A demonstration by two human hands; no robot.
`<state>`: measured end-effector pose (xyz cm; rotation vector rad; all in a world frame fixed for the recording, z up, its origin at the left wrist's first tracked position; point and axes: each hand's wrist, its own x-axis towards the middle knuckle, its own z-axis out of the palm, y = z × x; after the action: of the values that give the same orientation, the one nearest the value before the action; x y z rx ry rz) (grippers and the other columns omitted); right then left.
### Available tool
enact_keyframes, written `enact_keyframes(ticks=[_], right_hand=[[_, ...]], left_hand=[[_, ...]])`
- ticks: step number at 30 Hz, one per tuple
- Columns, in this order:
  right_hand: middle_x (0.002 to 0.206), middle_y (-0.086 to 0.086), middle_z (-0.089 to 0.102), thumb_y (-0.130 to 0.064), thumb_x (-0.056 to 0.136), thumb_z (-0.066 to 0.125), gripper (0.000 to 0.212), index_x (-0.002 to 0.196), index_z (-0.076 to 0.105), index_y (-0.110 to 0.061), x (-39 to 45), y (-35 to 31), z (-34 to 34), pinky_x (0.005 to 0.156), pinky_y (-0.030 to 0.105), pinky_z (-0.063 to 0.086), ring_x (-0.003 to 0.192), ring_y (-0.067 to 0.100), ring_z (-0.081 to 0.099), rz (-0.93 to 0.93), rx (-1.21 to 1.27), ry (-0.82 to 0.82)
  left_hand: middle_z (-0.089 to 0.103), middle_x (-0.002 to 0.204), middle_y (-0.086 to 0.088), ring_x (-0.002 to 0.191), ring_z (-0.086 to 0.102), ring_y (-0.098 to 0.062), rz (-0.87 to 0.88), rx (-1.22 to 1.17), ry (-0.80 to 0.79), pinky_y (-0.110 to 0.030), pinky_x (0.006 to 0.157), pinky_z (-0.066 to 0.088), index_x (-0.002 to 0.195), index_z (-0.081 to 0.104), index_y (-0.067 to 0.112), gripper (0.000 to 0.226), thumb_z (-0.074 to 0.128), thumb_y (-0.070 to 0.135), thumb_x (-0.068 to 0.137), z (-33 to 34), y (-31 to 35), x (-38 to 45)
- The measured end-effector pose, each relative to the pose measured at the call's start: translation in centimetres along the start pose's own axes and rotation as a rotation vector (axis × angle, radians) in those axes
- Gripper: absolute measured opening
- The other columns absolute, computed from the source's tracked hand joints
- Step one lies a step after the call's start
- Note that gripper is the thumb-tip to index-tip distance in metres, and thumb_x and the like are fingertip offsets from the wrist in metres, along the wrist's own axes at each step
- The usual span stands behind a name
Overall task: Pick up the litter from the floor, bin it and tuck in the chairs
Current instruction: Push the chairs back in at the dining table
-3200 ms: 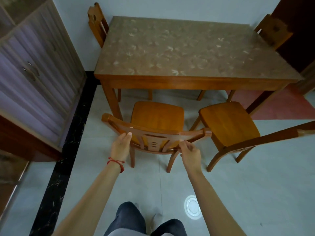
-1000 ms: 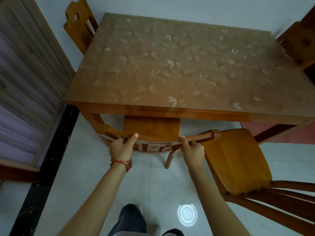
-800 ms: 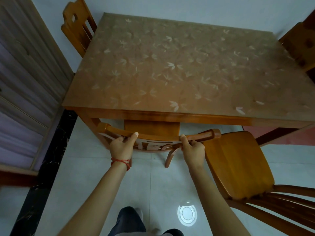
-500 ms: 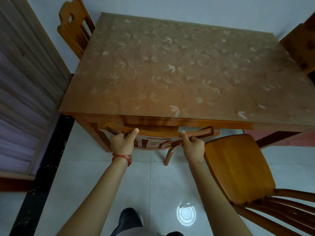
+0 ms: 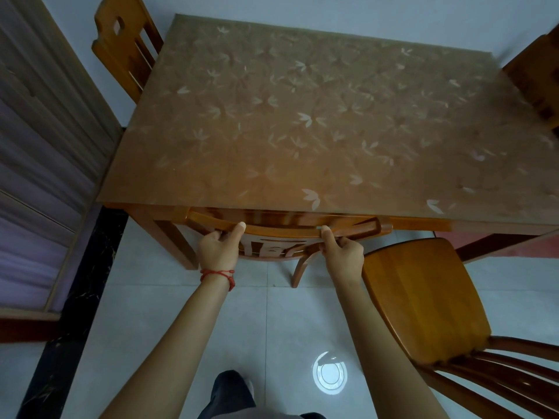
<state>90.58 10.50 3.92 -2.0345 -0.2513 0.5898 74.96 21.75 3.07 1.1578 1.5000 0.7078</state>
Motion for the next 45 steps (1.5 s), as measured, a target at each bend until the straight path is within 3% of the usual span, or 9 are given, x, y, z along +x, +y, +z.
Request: enact_keyframes(ticks=[6,11,15,18,20,24,28,37,45], right_hand=[[0.063,0.0,0.06,-0.035,0.088,0.056,0.035,0.068,0.061,-0.006,-0.2,-0.1,-0.1,0.066,0.028,0.049,0.062,0.015,0.059,-0.003,0.003,-0.004],[0.061,-0.003,0.056,-0.039,0.088,0.054,0.036,0.061,0.053,-0.016,-1.1,-0.3,-0.3,0.06,0.025,0.042,0.058,0.011,0.054,-0.019,-0.021,-0.034],[0.09,-0.002,0.064,-0.037,0.093,0.048,0.03,0.101,0.061,-0.012,-2.8,0.2,-1.1,0.075,0.025,0.044,0.08,0.01,0.057,-0.084,-0.126,-0.092],[0.1,-0.002,0.063,-0.037,0.093,0.047,0.042,0.126,0.051,-0.011,-4.7,1.5,-1.9,0.086,0.03,0.049,0.095,0.013,0.061,-0.118,-0.197,-0.083],[0.11,-0.002,0.059,-0.037,0.092,0.049,0.05,0.134,0.043,-0.01,-5.9,2.7,-2.8,0.096,0.036,0.045,0.108,0.016,0.057,-0.114,-0.22,-0.06],[0.138,0.012,0.049,-0.044,0.09,0.049,0.062,0.141,0.034,-0.012,-7.3,5.6,-5.1,0.105,0.047,0.041,0.127,0.027,0.046,-0.073,-0.302,0.008],[0.151,0.003,0.034,-0.044,0.092,0.045,0.058,0.142,0.033,-0.017,-9.3,8.2,-8.5,0.111,0.041,0.029,0.138,0.023,0.033,-0.059,-0.435,0.133],[0.151,0.004,0.033,-0.045,0.091,0.045,0.059,0.142,0.033,-0.018,-16.9,15.6,-18.3,0.112,0.045,0.032,0.138,0.026,0.033,0.144,-0.484,0.414],[0.151,0.006,0.033,-0.041,0.094,0.044,0.057,0.142,0.032,-0.014,-26.5,22.2,-26.5,0.113,0.038,0.025,0.139,0.023,0.029,0.257,-0.473,0.606]], left_hand=[[0.068,0.075,-0.011,0.082,0.066,-0.029,0.002,0.018,-0.023,-0.048,0.083,0.053,0.065,0.063,0.009,0.034,0.067,0.041,0.075,-0.4,0.0,-0.2],[0.061,0.08,-0.011,0.08,0.056,-0.025,0.091,0.135,-0.05,-0.029,0.072,0.04,0.085,0.063,-0.002,0.042,0.055,0.039,0.085,-0.8,0.8,-1.6],[0.066,0.101,-0.015,0.098,0.059,-0.029,0.189,0.186,-0.078,-0.028,0.078,0.038,0.101,0.062,0.002,0.035,0.053,0.033,0.088,-1.2,0.2,-3.1],[0.064,0.106,-0.006,0.102,0.058,-0.019,0.265,0.247,-0.182,-0.032,0.085,0.042,0.106,0.06,0.017,0.036,0.054,0.044,0.083,-0.8,-1.1,-4.7],[0.059,0.123,-0.012,0.116,0.053,-0.025,0.331,0.333,-0.268,-0.04,0.096,0.044,0.124,0.052,0.012,0.044,0.054,0.035,0.087,-0.3,-1.9,-5.5],[0.049,0.136,-0.012,0.127,0.041,-0.027,0.518,0.509,-0.413,-0.043,0.105,0.037,0.131,0.045,0.011,0.047,0.054,0.027,0.089,0.8,-2.8,-7.3],[0.043,0.141,-0.011,0.133,0.034,-0.027,0.727,0.694,-0.539,-0.037,0.108,0.027,0.133,0.042,0.009,0.049,0.053,0.028,0.089,2.7,-3.5,-9.4],[0.041,0.141,-0.017,0.134,0.032,-0.033,1.076,0.848,-0.849,-0.043,0.109,0.025,0.134,0.039,0.004,0.056,0.054,0.032,0.087,7.9,-5.4,-18.2],[0.025,0.151,-0.009,0.141,0.015,-0.025,1.287,0.926,-1.032,-0.041,0.114,0.019,0.141,0.026,0.012,0.06,0.043,0.04,0.091,10.0,-7.8,-29.9]])
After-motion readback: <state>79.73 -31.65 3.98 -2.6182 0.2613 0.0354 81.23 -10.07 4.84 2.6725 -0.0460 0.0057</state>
